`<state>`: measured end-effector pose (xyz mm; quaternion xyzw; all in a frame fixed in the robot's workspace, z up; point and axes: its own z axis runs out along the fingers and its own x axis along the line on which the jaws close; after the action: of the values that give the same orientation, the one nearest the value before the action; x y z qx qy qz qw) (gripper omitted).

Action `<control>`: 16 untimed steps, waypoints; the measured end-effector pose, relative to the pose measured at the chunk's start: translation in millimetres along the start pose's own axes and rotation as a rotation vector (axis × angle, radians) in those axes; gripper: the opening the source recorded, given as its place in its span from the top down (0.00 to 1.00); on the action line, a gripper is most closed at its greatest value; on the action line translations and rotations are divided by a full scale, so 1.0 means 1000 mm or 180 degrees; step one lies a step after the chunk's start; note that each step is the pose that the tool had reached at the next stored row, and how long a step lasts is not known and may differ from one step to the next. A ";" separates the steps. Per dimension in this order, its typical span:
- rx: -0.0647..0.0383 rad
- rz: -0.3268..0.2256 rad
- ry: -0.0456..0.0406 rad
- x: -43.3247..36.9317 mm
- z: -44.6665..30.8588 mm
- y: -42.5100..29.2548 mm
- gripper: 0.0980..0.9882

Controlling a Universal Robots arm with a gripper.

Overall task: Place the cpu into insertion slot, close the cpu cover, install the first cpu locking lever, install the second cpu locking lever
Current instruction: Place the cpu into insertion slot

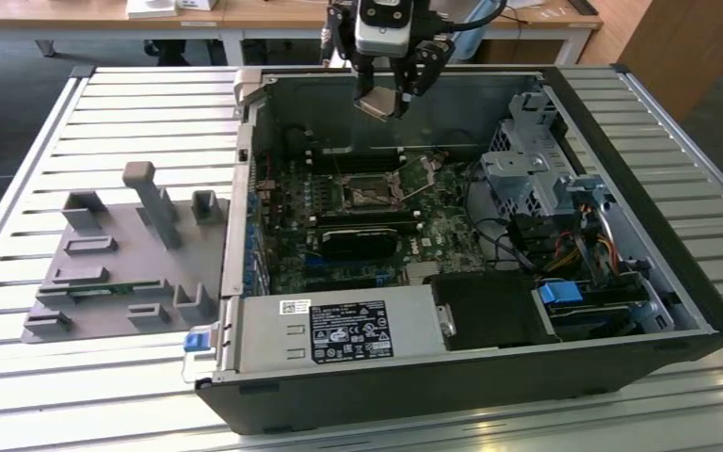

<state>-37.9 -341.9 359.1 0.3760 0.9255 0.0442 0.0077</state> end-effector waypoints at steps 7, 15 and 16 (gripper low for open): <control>-0.0002 0.0088 -0.0008 0.0000 0.0000 0.0000 0.50; -0.0004 0.0193 -0.0017 0.0000 0.0000 0.0000 0.50; -0.0004 0.0209 -0.0019 0.0000 0.0000 0.0000 0.50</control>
<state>-37.9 -341.9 359.0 0.4064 0.9126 0.0439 0.0092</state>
